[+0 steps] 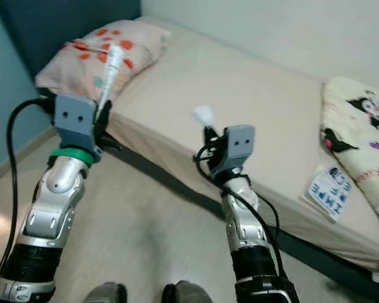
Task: Clean up the room
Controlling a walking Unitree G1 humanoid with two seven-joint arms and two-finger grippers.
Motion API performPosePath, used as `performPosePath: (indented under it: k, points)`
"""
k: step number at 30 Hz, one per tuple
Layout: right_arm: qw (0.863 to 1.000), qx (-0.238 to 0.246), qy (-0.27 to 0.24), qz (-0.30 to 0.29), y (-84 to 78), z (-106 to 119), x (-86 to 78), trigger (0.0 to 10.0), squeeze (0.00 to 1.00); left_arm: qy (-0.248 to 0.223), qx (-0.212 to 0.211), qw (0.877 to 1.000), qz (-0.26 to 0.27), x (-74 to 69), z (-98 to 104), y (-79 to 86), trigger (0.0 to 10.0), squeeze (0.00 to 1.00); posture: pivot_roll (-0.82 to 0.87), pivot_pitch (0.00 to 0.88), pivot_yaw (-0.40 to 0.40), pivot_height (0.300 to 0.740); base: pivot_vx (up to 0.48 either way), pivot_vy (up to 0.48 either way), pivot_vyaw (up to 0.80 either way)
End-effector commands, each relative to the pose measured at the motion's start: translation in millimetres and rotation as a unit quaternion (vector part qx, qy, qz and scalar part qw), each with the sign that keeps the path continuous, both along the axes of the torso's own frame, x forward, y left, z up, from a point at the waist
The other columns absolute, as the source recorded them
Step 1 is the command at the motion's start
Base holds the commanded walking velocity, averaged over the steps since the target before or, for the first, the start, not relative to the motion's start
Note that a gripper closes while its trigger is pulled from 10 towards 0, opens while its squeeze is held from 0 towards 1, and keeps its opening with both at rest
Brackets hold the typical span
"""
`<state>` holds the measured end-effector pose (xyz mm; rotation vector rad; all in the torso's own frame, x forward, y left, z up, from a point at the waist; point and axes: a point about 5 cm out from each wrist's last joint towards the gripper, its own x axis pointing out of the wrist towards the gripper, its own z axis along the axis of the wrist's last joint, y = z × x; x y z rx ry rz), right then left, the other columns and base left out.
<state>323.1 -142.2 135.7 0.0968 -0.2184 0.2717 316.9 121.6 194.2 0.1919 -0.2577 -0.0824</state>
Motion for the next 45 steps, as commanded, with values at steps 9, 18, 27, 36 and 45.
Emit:
performPosePath:
  k: [9,18,27,36,45]
  points:
    - [1.0,0.01,0.011,-0.001,-3.8,-3.6,0.3,10.0,0.0,0.022,0.011,1.0,-0.01,-0.6,-6.6,-5.0,10.0,0.0,-0.02,0.0,-0.019,0.74,0.0,0.0,0.74]
    - [1.0,0.013,0.014,0.002,-3.8,-4.0,1.2,10.0,0.0,0.024,0.022,0.999,-0.012,0.3,-7.7,-5.0,10.0,0.0,-0.02,0.0,-0.017,0.74,0.0,0.0,0.74]
    - [1.0,0.015,0.014,0.007,-1.9,-3.7,1.5,10.0,0.0,0.027,0.028,0.999,-0.006,0.5,-8.8,-2.1,10.0,0.0,-0.01,0.0,-0.013,0.74,0.0,0.0,0.74]
    - [1.0,0.015,0.015,0.014,0.7,-5.2,0.0,10.0,0.0,0.034,0.035,0.999,0.006,0.1,-12.7,0.9,10.0,0.0,-0.01,0.0,-0.012,0.74,0.0,0.0,0.74]
    - [1.0,0.011,0.015,0.015,0.5,-5.5,0.6,10.0,0.0,0.044,0.041,0.998,0.023,0.7,-19.1,5.4,10.0,0.0,-0.01,0.0,-0.015,0.74,0.0,0.0,0.73]
